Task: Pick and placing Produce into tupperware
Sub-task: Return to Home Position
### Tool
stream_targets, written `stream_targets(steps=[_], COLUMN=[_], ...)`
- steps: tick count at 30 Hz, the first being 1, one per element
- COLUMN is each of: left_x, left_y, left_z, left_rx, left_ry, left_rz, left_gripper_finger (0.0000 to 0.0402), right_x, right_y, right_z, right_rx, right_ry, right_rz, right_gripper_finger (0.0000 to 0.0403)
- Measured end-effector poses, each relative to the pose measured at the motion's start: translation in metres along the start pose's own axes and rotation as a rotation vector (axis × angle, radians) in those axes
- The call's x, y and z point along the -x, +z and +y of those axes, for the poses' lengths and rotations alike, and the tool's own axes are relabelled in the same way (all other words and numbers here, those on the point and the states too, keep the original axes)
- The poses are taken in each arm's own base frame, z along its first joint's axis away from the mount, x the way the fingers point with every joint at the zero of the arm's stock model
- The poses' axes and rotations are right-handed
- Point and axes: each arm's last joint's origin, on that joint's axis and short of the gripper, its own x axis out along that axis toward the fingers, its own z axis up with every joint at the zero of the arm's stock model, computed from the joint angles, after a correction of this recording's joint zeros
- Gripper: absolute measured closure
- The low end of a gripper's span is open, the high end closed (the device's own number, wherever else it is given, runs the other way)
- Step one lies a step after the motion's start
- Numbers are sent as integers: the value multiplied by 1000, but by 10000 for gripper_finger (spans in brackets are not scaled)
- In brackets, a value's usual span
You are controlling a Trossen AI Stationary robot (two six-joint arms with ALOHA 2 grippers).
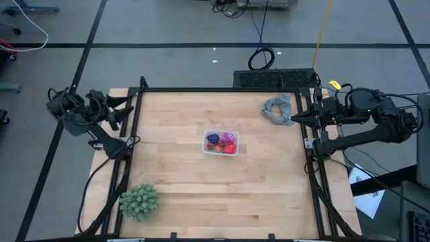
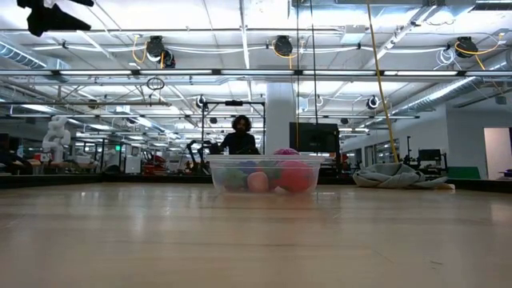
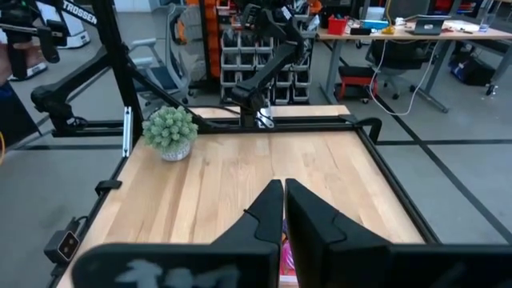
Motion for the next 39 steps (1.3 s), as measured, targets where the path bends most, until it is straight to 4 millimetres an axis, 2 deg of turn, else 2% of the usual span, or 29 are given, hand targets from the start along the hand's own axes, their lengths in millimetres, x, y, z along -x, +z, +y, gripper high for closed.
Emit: stream_targets(steps=[10,15,19,25,29,34,39], left_x=[0,-1,-4,-12,-11,-4,0], left_y=[2,0,-10,-36,-38,-29,-25], left_z=[-6,-6,-5,0,9,36,72], left_rx=[61,-11,-97,-142,-99,-74,43], left_ry=[-41,-36,18,69,76,53,-38], left_rz=[16,27,0,22,-13,-92,-112], left_gripper_finger=[94,104,158,299,385,392,397], right_x=[0,0,0,0,0,0,0], right_y=[0,0,-4,-5,-5,-5,-6], right_z=[0,0,0,0,0,0,0], right_rx=[0,0,-2,-22,-21,-22,-20], right_ry=[0,0,-1,-2,-2,-2,-3], right_rz=[0,4,38,51,52,52,58], right_gripper_finger=[394,394,394,394,394,394,394])
